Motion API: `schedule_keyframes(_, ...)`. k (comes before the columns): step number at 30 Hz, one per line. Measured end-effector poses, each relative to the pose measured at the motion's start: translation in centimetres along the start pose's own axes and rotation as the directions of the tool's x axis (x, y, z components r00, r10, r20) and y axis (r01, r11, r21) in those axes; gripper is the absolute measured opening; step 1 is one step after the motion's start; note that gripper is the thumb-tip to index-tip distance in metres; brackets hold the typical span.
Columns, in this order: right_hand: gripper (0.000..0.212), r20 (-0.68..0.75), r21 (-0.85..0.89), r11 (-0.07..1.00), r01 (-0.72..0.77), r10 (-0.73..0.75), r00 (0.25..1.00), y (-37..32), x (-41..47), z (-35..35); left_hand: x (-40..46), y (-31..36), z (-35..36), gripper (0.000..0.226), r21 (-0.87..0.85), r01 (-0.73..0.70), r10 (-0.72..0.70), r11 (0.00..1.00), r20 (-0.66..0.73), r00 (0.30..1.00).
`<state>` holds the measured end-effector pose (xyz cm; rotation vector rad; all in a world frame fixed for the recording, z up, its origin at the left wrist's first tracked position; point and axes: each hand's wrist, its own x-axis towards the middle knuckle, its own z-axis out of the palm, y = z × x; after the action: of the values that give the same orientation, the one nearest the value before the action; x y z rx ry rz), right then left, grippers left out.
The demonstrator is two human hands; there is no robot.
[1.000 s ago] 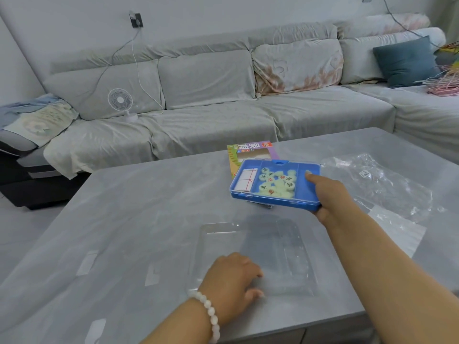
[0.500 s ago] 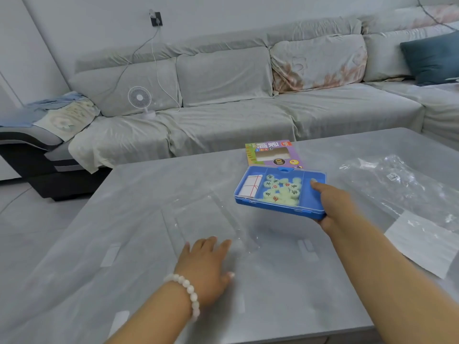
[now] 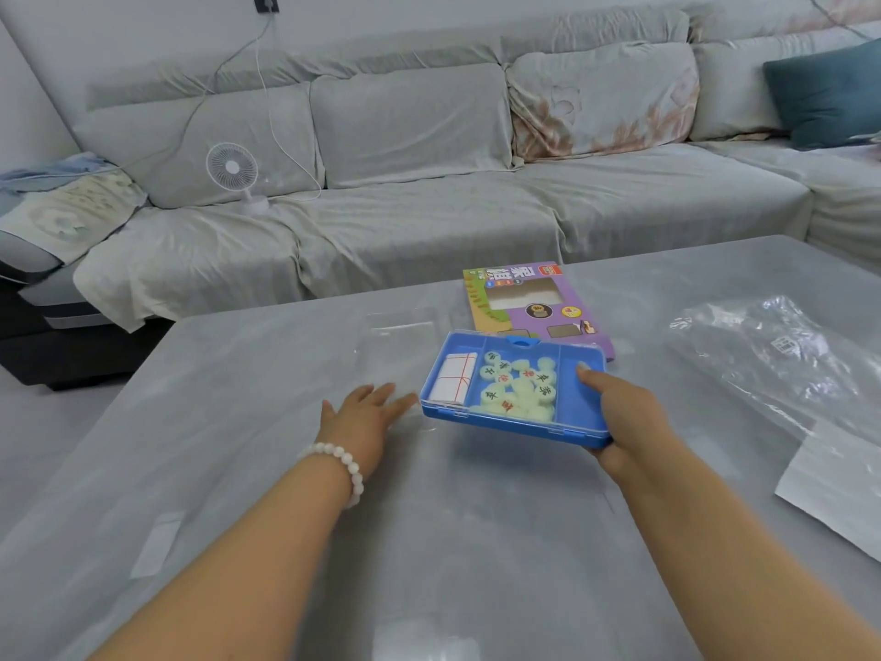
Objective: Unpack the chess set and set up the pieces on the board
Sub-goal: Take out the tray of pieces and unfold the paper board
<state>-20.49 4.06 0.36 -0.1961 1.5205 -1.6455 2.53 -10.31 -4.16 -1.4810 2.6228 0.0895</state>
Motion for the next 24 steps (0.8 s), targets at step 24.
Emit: schedule_keyframes(24,0.018,0.115,-0.179,0.983,-0.040,0.061,0.992,1.5,-0.7,-0.7,-4.9,6.8,-3.2,0.026,-0.989,0.144,-0.134,0.036,0.138,0.981)
